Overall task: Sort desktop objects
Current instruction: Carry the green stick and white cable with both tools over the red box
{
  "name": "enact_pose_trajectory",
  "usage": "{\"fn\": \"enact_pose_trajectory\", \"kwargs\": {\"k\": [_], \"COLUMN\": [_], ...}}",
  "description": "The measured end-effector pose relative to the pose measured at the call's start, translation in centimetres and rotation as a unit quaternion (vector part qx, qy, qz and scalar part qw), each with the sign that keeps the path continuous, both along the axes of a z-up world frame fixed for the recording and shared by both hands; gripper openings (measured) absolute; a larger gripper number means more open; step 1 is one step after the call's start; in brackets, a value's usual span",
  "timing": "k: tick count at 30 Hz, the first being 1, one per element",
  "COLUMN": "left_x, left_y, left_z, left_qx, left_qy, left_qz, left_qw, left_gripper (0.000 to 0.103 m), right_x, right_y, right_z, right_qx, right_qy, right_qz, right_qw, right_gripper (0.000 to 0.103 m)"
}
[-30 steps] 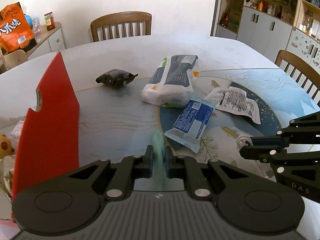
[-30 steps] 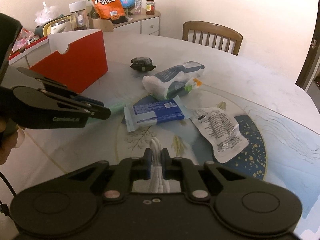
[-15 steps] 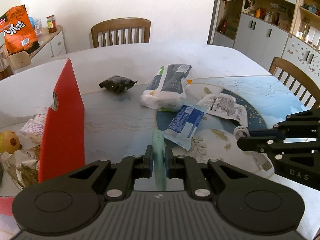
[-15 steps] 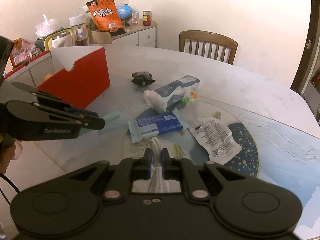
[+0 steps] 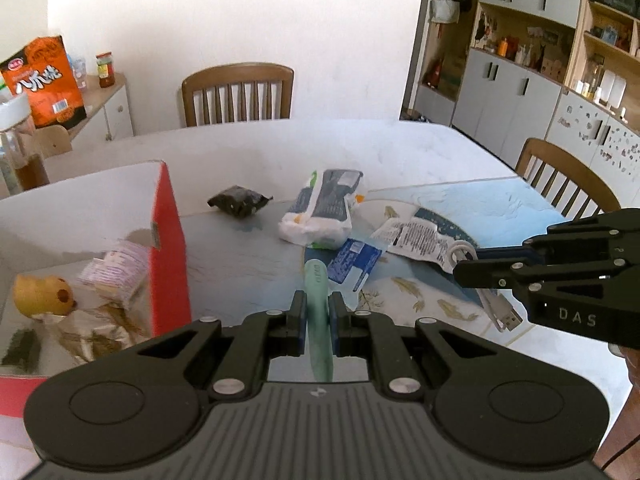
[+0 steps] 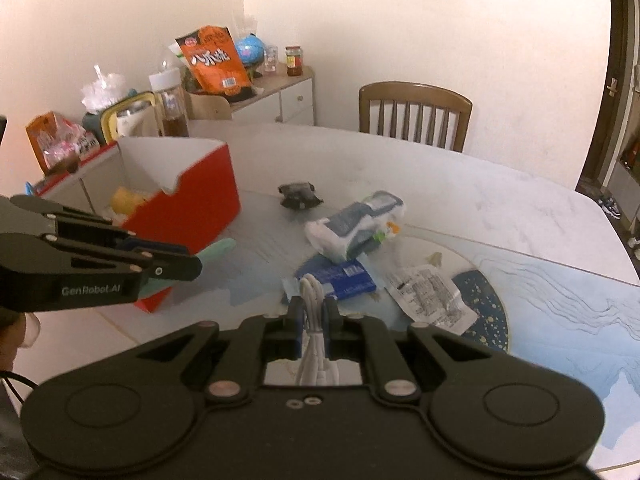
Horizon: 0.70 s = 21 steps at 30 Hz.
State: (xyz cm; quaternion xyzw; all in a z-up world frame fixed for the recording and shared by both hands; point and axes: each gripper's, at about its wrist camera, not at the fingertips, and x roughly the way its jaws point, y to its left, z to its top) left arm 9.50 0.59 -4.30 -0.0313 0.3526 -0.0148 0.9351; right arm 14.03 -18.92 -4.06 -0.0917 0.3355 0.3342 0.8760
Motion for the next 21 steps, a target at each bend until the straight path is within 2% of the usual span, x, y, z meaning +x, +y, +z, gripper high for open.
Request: {"fn": "enact_pose_trajectory", "kwargs": {"k": [21], "left_x": [-7.5], "left_y": [5.3], "left_z": [6.4], "left_qx": [0.028], "left_qy": [-0.054], "left_qz": [0.043], "left_qw": [0.9972], "left_gripper": [0.011], "right_x": [-2.8], "right_y": [5.6], "right_z": [6.8], "right_qx": [0.055], "right_qy": [0.017], "right_qz": [0.048], "right_qw": [0.997], "right_gripper": [0.009]}}
